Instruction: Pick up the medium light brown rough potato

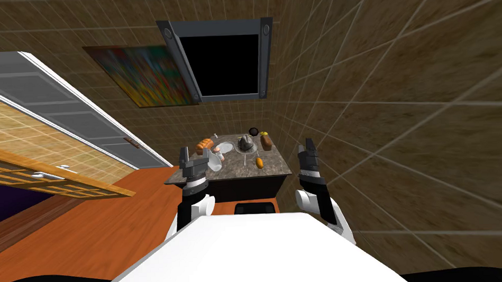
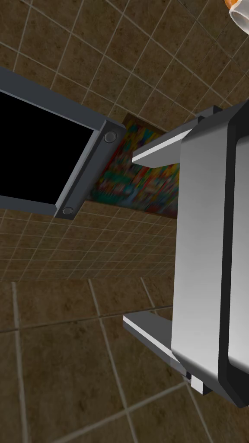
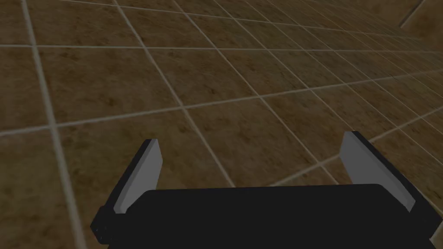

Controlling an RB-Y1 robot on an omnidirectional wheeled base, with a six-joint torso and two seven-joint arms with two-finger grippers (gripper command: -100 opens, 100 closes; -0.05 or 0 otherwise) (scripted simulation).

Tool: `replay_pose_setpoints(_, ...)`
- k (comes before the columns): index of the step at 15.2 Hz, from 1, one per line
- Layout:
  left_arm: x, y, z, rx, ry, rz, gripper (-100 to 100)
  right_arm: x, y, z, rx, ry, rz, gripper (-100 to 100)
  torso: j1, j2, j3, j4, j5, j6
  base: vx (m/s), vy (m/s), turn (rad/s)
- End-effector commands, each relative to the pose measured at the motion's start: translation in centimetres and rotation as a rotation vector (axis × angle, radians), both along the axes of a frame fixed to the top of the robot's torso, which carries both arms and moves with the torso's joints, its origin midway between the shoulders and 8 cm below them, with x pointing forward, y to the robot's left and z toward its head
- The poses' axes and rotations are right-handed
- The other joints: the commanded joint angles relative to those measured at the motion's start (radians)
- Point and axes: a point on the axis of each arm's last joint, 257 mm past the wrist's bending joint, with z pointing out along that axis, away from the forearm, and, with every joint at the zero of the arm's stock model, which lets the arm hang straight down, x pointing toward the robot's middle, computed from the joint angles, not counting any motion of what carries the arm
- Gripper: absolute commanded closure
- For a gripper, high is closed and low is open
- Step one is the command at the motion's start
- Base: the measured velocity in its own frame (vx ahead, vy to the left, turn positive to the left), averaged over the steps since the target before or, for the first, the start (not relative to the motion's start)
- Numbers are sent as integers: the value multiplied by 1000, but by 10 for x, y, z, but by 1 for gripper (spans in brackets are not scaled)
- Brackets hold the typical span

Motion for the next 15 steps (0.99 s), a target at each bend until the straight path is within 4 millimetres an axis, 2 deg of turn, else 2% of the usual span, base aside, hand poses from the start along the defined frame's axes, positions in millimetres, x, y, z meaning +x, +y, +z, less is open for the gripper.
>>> replay_pose_setpoints(1,0,0,0,0,0,0,0,3,3,-4,-38,20,14,-100,0,0,0,0,0,0,-1,11,21)
replay_pose_setpoints(7,0,0,0,0,0,0,0,12,8,-24,-138,89,44,-100,4,1,0,0,1,0,-9,49,36)
replay_pose_setpoints(9,0,0,0,0,0,0,0,19,8,-45,-204,153,53,-100,4,1,0,0,1,0,-14,72,68)
replay_pose_setpoints(10,0,0,0,0,0,0,0,19,9,-44,-218,156,59,-100,5,1,1,0,1,0,-19,79,74)
replay_pose_setpoints(11,0,0,0,0,0,0,0,23,7,-57,-254,193,63,-100,5,1,1,0,1,0,-25,99,73)
replay_pose_setpoints(12,0,0,0,0,0,0,0,23,8,-57,-261,194,65,-100,6,2,1,0,1,0,-17,101,47)
replay_pose_setpoints(13,0,0,0,0,0,0,0,26,5,-71,-300,234,68,-100,7,1,1,0,1,0,-2,101,71)
replay_pose_setpoints(14,0,0,0,0,0,0,0,26,6,-71,-306,235,70,-100,7,1,0,0,2,0,4,92,53)
replay_pose_setpoints(15,0,0,0,0,0,0,0,29,2,-85,-347,278,71,-100,7,0,0,0,2,0,-6,88,66)
